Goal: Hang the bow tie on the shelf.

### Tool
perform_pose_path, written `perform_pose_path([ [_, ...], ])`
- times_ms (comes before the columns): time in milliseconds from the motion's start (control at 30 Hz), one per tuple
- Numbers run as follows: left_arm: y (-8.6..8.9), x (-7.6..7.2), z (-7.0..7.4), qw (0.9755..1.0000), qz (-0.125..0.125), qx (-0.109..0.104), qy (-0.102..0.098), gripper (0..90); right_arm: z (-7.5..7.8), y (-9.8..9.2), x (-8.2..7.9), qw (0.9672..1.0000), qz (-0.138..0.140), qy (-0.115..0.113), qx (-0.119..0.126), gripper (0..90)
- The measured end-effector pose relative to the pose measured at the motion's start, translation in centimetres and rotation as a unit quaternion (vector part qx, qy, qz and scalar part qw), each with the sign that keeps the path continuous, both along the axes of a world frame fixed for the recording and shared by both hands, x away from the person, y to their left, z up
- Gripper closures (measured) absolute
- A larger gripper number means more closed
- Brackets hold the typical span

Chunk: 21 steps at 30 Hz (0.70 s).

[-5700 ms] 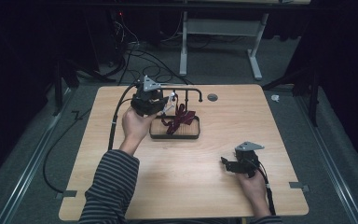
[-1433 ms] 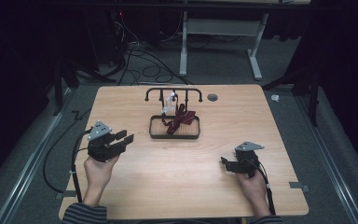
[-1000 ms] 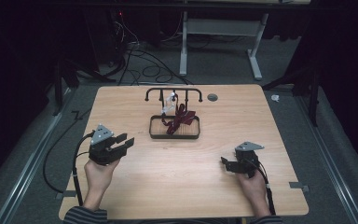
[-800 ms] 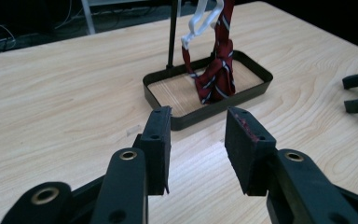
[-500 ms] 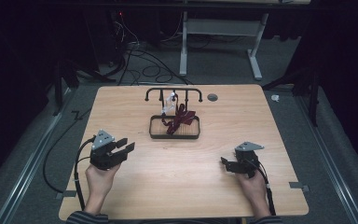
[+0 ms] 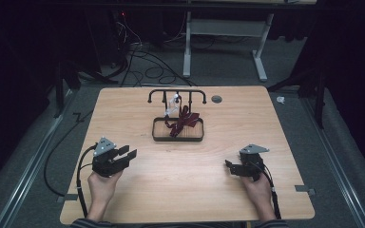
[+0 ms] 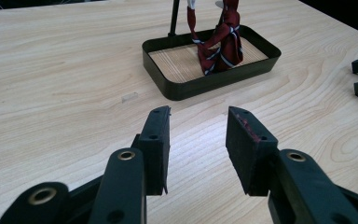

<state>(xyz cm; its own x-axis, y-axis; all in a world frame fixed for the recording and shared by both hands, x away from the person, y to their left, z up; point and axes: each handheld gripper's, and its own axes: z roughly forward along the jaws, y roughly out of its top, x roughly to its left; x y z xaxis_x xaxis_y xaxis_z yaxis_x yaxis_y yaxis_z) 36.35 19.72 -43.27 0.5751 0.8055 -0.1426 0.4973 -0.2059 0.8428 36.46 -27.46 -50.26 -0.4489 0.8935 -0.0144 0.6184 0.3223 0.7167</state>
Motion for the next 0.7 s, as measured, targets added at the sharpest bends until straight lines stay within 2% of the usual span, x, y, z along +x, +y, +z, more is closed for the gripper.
perform_pose_path([
  [233,0.1,0.1,-0.8,0.9999,-0.001,-0.002,0.012,60.1,0.0,0.0,0.0,1.0,0.0,0.0,0.0,27.8],
  [567,-0.2,0.4,-2.2,0.9996,0.003,0.005,0.026,59.1,0.0,0.0,0.0,1.0,0.0,0.0,0.0,27.9],
  [700,-0.4,0.4,-3.0,0.9993,0.008,0.014,0.034,56.0,0.0,0.0,0.0,1.0,0.0,0.0,0.0,27.9],
])
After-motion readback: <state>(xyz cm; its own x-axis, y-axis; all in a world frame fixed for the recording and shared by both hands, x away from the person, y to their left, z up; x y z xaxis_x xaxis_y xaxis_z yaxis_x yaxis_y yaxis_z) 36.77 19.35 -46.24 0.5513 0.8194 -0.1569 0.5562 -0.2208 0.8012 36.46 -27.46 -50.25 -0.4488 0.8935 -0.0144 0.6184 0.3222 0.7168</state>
